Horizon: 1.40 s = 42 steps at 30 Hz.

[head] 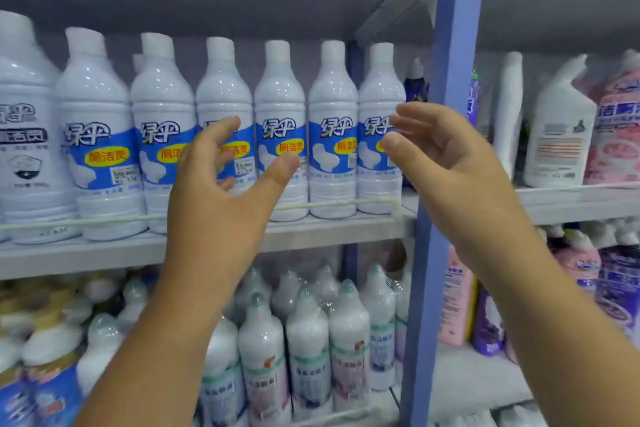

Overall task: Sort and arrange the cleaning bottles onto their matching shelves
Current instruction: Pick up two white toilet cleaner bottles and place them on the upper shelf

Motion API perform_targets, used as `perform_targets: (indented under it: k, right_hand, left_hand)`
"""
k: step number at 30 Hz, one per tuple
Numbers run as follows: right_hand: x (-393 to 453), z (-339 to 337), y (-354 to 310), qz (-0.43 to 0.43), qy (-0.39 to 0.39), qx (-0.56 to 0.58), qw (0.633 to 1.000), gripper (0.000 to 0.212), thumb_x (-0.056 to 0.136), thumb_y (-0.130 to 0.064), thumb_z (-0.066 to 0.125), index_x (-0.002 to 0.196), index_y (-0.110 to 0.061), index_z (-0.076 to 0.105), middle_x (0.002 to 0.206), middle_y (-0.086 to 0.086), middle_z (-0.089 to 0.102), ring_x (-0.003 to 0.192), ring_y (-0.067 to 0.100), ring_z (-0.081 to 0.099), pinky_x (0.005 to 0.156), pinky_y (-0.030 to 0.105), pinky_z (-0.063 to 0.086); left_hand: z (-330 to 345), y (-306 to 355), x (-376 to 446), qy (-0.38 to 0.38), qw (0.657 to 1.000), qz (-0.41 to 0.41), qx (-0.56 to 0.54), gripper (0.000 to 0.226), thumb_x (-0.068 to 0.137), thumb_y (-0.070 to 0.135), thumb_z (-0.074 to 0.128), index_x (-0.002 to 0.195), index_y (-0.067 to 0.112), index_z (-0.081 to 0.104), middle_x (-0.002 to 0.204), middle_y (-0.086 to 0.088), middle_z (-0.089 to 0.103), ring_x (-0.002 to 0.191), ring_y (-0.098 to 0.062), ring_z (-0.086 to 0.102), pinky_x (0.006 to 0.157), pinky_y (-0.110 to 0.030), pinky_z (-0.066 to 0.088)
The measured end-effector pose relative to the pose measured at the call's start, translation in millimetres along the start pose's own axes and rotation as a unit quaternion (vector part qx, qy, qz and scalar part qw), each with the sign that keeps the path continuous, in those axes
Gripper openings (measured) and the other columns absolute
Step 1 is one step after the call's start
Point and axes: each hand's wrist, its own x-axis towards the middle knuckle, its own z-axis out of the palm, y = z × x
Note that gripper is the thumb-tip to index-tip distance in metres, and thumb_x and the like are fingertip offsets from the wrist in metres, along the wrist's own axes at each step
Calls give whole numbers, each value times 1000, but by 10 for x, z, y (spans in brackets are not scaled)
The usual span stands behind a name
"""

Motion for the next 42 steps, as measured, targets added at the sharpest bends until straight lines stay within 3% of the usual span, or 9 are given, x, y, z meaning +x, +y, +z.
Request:
perform_targets:
  k: [7,11,14,17,20,25,32,39,42]
  right_hand:
    - [-1525,-1208,747,182,37,13,983,42,83,-36,69,125,-29,65,120,-14,71,112,-2,66,89,15,54]
    - [-2132,-2083,1091,304,27,10,952,37,86,-35,71,123,-34,63,112,-22,72,103,-3,67,97,38,56]
    - [-2470,-2602,1188,347,21,13,937,42,81,-44,70,122,-39,62,113,-21,71,100,-6,66,86,23,55]
    - [-2678,-2972,1262,393,7,15,919,36,90,-34,70,124,-36,61,115,-19,70,96,-8,66,81,18,56]
    - [-2748,-3221,1420,428,9,26,903,36,88,-34,73,122,-38,63,110,-21,73,100,-1,69,96,38,55]
    - [-2654,-3444,1808,445,18,19,895,36,88,-38,72,122,-39,61,116,-19,71,105,3,69,97,39,55]
    - [-2150,-3732,2511,434,-6,-56,899,31,93,-33,70,121,-41,59,118,-23,68,95,-10,66,73,10,52]
    - [-1421,-4219,3170,402,42,-147,903,26,94,-35,69,118,-42,59,117,-24,66,94,-12,64,67,11,53]
    - [-1183,-4382,3462,395,63,-168,901,24,93,-39,69,114,-44,56,118,-28,62,94,-11,64,65,11,51]
  left_hand:
    - [820,-92,-1918,-90,970,-218,-62,73,57,62,75,126,46,56,129,20,61,119,0,61,103,-37,51]
    - [1367,-57,-2754,-137,942,-302,-47,50,80,22,81,123,34,57,132,4,62,120,-16,61,89,-27,51]
    - [1696,-51,-3259,-189,914,-358,-25,47,84,17,80,122,33,57,131,12,61,109,1,59,94,-36,53]
    - [1942,-11,-3534,-221,889,-401,-2,52,85,26,79,132,29,56,136,12,57,116,-9,61,102,-47,51]
    - [2166,-2,-3660,-229,882,-412,2,50,87,25,77,132,28,54,134,12,57,120,-16,60,102,-42,50]
    - [2598,-241,-3714,-240,887,-395,11,43,83,28,81,117,39,57,129,15,63,113,-10,64,93,-33,50]
    - [3463,-780,-3473,-198,907,-372,-27,50,69,40,88,112,40,62,124,14,69,109,-16,70,86,-26,50]
    - [4330,-1222,-3058,-203,925,-318,-40,56,78,4,84,124,26,60,115,2,70,101,-11,67,66,-8,51]
    - [4523,-1430,-3030,-176,938,-297,-20,57,72,21,91,120,30,63,112,-4,72,93,-11,69,62,0,48]
